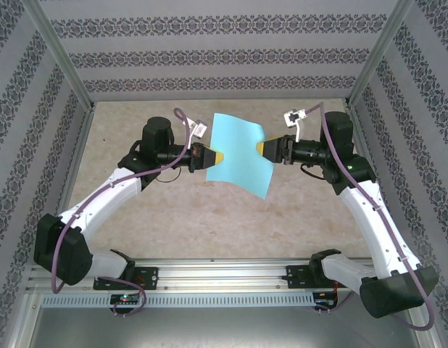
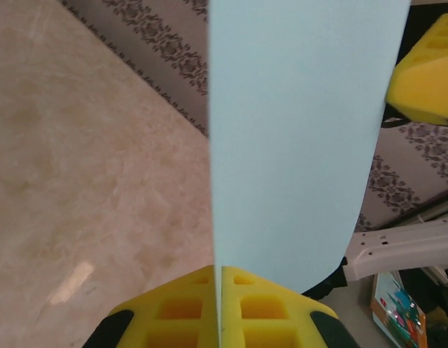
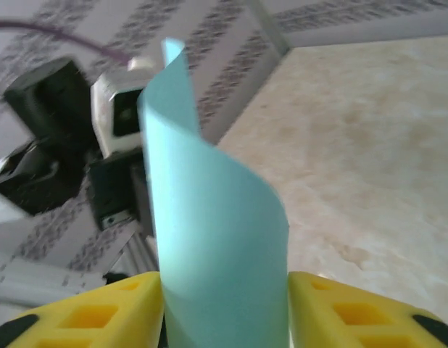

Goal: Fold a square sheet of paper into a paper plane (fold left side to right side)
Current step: Place a square sheet of paper at the center of the table.

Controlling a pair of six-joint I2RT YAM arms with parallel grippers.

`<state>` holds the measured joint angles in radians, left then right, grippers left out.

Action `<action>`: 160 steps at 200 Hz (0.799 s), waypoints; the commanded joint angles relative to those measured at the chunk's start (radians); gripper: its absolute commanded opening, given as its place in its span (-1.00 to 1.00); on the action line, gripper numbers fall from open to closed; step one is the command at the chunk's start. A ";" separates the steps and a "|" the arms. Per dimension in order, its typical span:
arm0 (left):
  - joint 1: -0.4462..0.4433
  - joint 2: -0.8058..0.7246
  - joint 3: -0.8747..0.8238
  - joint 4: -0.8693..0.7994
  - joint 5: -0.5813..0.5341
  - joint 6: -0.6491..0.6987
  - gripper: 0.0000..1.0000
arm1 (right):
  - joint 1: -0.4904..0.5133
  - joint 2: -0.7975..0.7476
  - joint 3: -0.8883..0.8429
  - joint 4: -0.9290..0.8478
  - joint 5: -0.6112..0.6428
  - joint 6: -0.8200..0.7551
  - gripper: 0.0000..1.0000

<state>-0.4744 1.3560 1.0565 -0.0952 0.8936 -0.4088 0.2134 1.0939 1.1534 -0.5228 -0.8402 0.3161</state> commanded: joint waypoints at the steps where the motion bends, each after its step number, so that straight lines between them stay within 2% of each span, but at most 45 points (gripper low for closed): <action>1: -0.010 0.008 -0.073 -0.054 -0.106 -0.062 -1.00 | -0.034 0.018 -0.035 -0.114 0.216 -0.033 0.13; 20: -0.010 0.044 -0.149 -0.035 -0.156 -0.121 -1.00 | -0.060 0.052 -0.068 -0.158 0.334 -0.024 0.19; 46: -0.010 0.105 -0.208 -0.048 -0.246 -0.164 -1.00 | -0.072 0.100 -0.129 -0.161 0.414 -0.009 0.25; 81: -0.010 0.195 -0.189 -0.163 -0.352 -0.140 -1.00 | -0.071 0.135 -0.218 -0.100 0.423 0.026 0.26; 133: -0.012 0.279 -0.115 -0.288 -0.410 -0.065 -1.00 | -0.054 0.164 -0.308 -0.031 0.425 0.077 0.24; 145: -0.010 0.282 -0.103 -0.302 -0.418 -0.059 -0.84 | -0.037 0.180 -0.327 -0.001 0.417 0.095 0.21; 160: -0.011 0.285 -0.092 -0.314 -0.414 -0.057 -0.54 | -0.010 0.209 -0.345 0.040 0.408 0.124 0.15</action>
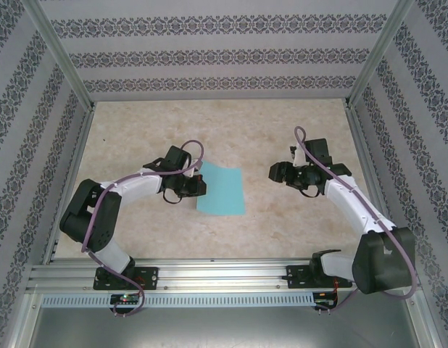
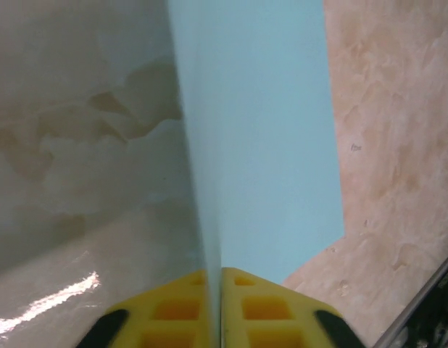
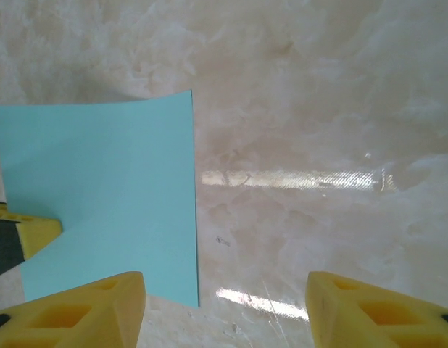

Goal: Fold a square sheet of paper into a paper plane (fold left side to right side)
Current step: First fold in half a square sheet of paper at the center of the table.

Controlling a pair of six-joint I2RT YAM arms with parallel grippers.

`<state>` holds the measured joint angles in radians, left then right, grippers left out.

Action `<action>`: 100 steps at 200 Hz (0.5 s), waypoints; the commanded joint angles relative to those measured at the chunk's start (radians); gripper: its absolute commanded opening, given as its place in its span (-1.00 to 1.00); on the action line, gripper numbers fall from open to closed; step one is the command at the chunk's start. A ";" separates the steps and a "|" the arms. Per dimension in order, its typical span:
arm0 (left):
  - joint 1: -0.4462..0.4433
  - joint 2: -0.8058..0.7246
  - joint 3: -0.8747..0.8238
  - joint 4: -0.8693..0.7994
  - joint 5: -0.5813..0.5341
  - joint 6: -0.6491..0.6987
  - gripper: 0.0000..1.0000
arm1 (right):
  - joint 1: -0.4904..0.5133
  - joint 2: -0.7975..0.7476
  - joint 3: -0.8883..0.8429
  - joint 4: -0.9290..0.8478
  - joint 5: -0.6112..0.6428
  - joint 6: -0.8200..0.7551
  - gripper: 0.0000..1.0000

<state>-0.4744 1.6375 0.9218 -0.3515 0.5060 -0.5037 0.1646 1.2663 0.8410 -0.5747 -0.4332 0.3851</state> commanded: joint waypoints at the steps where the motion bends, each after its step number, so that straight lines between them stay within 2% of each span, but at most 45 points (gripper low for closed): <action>1: -0.012 0.004 0.044 -0.058 -0.026 0.038 -0.53 | 0.041 0.039 -0.034 0.095 -0.001 0.058 0.14; 12: -0.010 0.003 0.051 -0.060 -0.021 0.036 -0.27 | 0.063 0.066 -0.037 0.120 -0.007 0.073 0.10; 19: -0.010 0.002 0.055 -0.060 -0.013 0.032 -0.21 | 0.079 0.084 -0.038 0.134 -0.006 0.084 0.08; 47: -0.011 -0.003 0.064 -0.032 0.038 0.011 -0.09 | 0.120 0.147 -0.020 0.164 -0.002 0.103 0.02; 100: -0.027 -0.004 0.077 0.046 0.110 -0.031 -0.02 | 0.139 0.201 -0.048 0.286 -0.048 0.195 -0.03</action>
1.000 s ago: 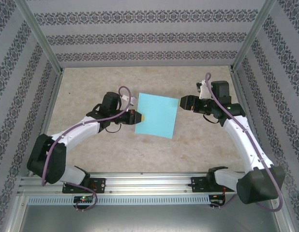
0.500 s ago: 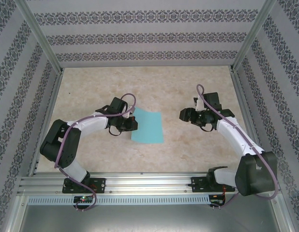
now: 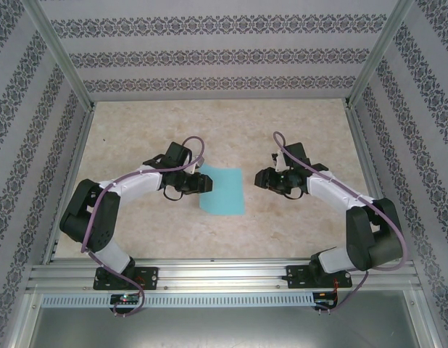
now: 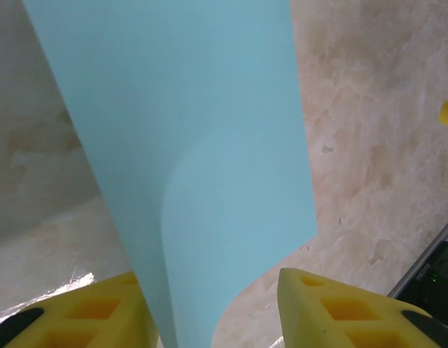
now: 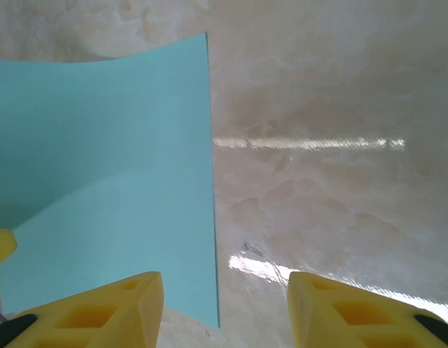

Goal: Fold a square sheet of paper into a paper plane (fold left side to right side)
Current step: First fold in half a square sheet of paper at the center of the table.

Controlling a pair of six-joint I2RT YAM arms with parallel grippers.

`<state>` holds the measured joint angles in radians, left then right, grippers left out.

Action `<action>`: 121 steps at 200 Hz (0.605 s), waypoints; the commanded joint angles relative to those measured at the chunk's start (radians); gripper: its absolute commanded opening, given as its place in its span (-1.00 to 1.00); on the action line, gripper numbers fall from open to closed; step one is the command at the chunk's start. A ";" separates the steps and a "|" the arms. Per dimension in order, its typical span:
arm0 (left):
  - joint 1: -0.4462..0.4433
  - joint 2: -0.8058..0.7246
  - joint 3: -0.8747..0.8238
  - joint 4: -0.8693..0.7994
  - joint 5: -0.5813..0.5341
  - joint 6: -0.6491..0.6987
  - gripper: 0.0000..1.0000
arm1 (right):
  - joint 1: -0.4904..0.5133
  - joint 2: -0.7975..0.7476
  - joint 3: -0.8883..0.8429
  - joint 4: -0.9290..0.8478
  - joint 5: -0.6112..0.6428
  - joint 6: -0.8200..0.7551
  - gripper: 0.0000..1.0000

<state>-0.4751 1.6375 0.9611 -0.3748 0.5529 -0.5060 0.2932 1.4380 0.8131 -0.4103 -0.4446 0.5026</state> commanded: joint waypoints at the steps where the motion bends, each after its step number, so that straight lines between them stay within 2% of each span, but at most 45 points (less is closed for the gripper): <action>1: -0.027 -0.004 0.037 0.071 0.066 -0.030 -0.02 | 0.011 0.031 -0.021 0.126 -0.038 0.079 -0.03; 57: -0.077 0.070 0.084 0.116 0.086 -0.052 0.07 | 0.011 0.050 -0.053 0.252 -0.097 0.166 -0.01; 121: -0.108 0.143 0.136 0.119 0.078 -0.052 0.06 | 0.020 0.112 -0.102 0.546 -0.222 0.351 -0.03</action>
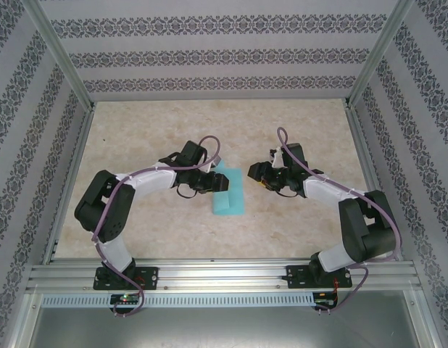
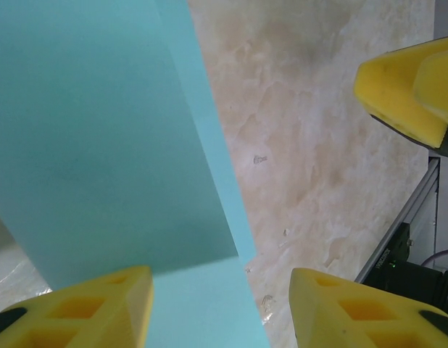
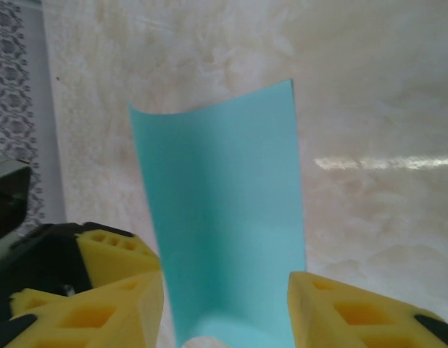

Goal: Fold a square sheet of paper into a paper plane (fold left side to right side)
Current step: First fold in half a square sheet of paper at the center of the table.

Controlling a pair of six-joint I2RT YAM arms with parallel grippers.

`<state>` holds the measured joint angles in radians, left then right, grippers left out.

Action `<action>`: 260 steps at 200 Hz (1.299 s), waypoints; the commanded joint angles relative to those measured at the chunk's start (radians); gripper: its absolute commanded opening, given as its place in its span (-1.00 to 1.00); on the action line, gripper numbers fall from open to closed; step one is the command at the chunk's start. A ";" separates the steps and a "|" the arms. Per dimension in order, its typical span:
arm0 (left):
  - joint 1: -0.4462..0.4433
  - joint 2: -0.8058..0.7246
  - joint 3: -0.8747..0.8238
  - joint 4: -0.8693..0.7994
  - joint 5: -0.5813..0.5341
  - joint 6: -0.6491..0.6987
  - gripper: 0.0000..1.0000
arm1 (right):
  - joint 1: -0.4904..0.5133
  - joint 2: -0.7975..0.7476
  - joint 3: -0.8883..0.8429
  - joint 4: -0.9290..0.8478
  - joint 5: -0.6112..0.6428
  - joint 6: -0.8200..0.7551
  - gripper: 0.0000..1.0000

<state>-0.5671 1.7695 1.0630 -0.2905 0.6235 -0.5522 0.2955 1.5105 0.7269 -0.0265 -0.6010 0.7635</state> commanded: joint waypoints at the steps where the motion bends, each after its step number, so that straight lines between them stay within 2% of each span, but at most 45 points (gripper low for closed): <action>1: -0.016 0.011 0.034 0.034 0.008 -0.006 0.06 | 0.019 0.042 -0.016 0.165 -0.066 0.091 -0.03; 107: -0.025 0.031 0.055 0.014 0.005 0.005 0.05 | 0.112 0.240 0.086 0.337 -0.117 0.171 -0.09; 222: -0.033 0.031 0.055 0.009 0.005 0.011 0.04 | 0.135 0.339 0.156 0.331 -0.131 0.168 -0.14; 260: -0.034 0.029 0.055 0.008 0.005 0.012 0.04 | 0.139 0.347 0.157 0.330 -0.140 0.166 -0.34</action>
<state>-0.5854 1.7905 1.0916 -0.2844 0.6231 -0.5518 0.4240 1.8454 0.8577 0.2844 -0.7204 0.9268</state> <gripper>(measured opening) 0.519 0.373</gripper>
